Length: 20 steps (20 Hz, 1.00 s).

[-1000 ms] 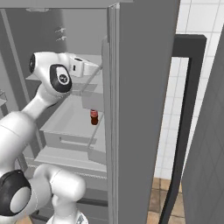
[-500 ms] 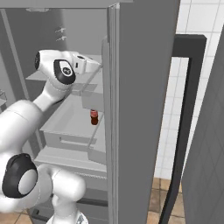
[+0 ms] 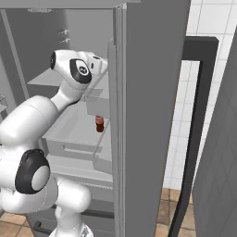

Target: Open the fridge, grab two sodas, and place both sodas inside the bowl with ice on the dining counter.

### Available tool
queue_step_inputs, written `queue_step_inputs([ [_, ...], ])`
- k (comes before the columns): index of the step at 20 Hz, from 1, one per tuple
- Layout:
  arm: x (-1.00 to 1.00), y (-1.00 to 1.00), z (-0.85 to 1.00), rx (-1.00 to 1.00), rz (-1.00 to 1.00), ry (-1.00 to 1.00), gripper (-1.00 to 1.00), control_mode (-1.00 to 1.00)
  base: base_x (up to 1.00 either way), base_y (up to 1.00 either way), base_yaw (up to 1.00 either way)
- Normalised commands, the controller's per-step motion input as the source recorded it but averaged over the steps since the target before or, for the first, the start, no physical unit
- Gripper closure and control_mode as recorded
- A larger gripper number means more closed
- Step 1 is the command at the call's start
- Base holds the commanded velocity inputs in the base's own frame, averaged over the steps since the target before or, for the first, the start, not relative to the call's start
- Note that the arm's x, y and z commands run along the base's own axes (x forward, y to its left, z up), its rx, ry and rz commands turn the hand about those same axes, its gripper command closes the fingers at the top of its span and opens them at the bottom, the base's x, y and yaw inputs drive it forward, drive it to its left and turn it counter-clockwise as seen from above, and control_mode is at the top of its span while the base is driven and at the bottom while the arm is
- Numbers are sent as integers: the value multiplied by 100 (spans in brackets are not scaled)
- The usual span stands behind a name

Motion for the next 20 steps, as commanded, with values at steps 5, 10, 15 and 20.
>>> queue_step_inputs([
  [5,12,-30,-1,0,-1,0,-100,-100,0,0,0],
  [10,3,-23,-1,0,0,0,-100,-100,0,0,0],
  [15,3,0,0,0,0,0,-100,-100,0,0,0],
  [20,13,0,0,0,0,0,-100,-100,0,0,0],
])
